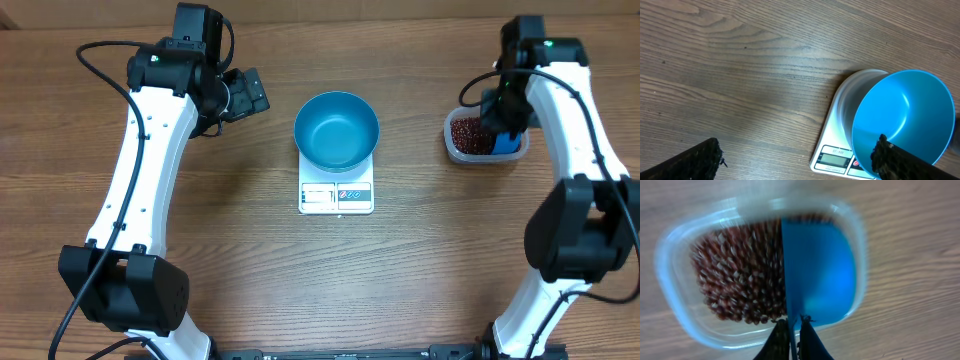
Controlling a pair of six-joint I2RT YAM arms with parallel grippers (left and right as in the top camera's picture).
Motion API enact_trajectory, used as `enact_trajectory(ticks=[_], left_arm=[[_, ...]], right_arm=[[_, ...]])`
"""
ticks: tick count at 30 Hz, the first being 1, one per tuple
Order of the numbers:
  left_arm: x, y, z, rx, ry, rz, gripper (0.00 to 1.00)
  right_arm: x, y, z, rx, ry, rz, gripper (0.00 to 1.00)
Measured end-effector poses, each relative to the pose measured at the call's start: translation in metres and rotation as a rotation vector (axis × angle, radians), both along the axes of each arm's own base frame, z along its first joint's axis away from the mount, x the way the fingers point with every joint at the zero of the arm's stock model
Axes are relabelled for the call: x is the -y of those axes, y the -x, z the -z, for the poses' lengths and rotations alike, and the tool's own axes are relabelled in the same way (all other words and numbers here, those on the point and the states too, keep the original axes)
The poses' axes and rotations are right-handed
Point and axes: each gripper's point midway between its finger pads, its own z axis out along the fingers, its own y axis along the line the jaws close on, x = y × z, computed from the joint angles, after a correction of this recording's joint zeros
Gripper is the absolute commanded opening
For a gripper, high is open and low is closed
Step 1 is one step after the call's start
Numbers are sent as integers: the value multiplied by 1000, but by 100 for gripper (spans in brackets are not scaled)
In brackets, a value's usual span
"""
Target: Scoop item into bowl and weigh 150g on scale
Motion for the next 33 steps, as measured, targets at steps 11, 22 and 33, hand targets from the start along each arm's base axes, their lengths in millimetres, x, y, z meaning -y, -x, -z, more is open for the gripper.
enact_trajectory(ticks=[11, 22, 33], left_arm=[[0, 1, 0, -3, 0, 0, 100], [0, 1, 0, -2, 0, 0, 100], [0, 1, 0, -2, 0, 0, 100]], right_arm=[[3, 0, 0, 2, 16, 5, 29], [4, -8, 0, 37, 7, 14, 22], [-3, -12, 1, 53, -39, 9, 8]])
